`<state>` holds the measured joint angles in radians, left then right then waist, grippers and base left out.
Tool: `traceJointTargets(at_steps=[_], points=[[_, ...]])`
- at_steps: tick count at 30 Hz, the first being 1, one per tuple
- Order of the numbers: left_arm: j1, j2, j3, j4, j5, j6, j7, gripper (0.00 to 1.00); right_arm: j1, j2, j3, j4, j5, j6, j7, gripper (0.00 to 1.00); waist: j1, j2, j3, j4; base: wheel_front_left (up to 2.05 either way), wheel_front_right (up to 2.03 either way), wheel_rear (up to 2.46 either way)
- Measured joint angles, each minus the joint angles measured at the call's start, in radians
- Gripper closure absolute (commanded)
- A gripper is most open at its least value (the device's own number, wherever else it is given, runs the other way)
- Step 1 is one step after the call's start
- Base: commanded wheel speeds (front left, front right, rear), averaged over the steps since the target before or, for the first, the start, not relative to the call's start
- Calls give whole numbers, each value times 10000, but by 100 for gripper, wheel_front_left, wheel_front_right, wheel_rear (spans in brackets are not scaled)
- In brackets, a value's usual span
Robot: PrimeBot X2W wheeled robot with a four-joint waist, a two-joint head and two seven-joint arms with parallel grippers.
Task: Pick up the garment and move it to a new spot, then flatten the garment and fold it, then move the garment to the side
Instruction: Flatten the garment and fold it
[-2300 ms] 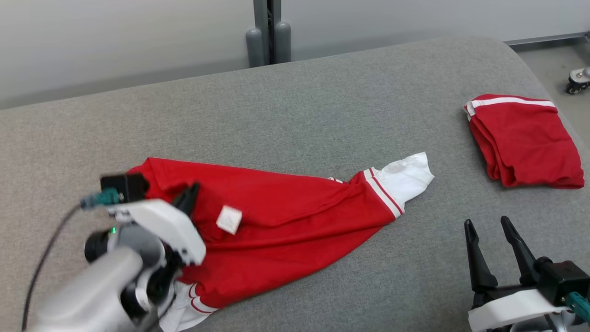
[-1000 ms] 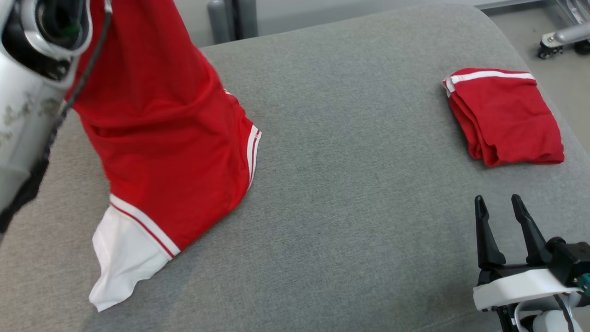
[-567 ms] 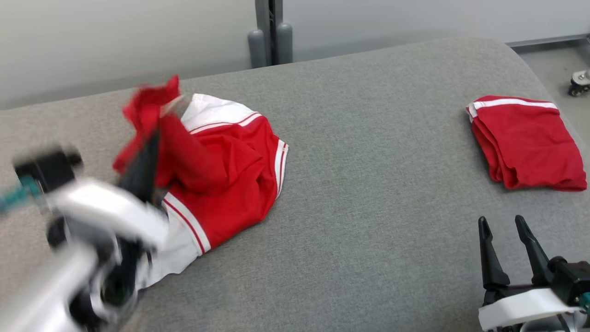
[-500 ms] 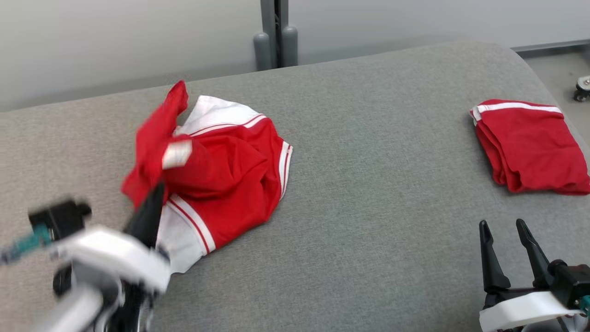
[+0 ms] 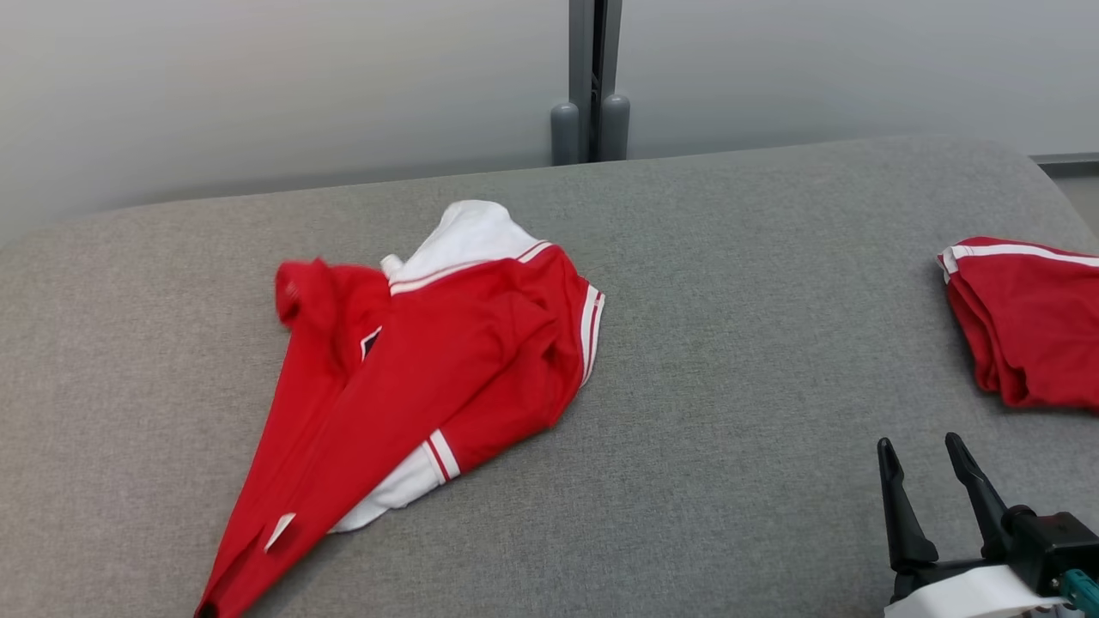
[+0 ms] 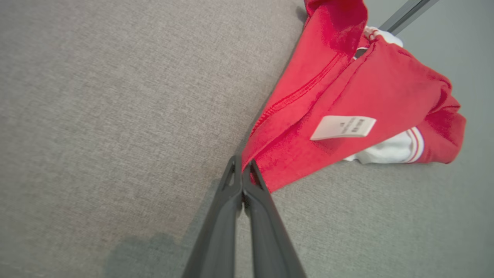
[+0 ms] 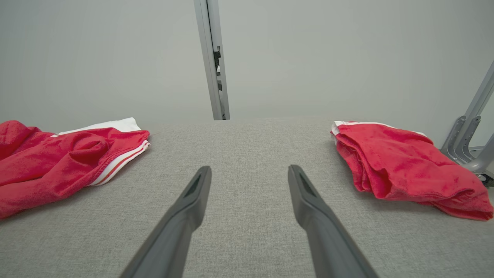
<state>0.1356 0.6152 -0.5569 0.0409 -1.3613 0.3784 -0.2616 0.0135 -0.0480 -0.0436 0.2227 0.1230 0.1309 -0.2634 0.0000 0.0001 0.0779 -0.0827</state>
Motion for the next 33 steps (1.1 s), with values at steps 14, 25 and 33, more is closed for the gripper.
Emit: traceJointTargets(at_steps=[14, 25, 33], points=[[457, -675, 414, 1712, 566, -391, -12, 0, 91, 2, 104, 31, -69, 0, 0, 0, 0, 0, -60, -218, 0, 0, 0], [442, 150, 2169, -1732, 2401, 1751, 15, 0, 12, -2, 40, -111, 50, 0, 0, 0, 0, 0, 473, -692, 0, 0, 0], [-3292, 401, 493, -2418, 3597, 1551, 1912, 0, -554, 2, 203, -148, 159, -2, 0, 0, 0, 0, 1236, -1144, 0, 0, 0]])
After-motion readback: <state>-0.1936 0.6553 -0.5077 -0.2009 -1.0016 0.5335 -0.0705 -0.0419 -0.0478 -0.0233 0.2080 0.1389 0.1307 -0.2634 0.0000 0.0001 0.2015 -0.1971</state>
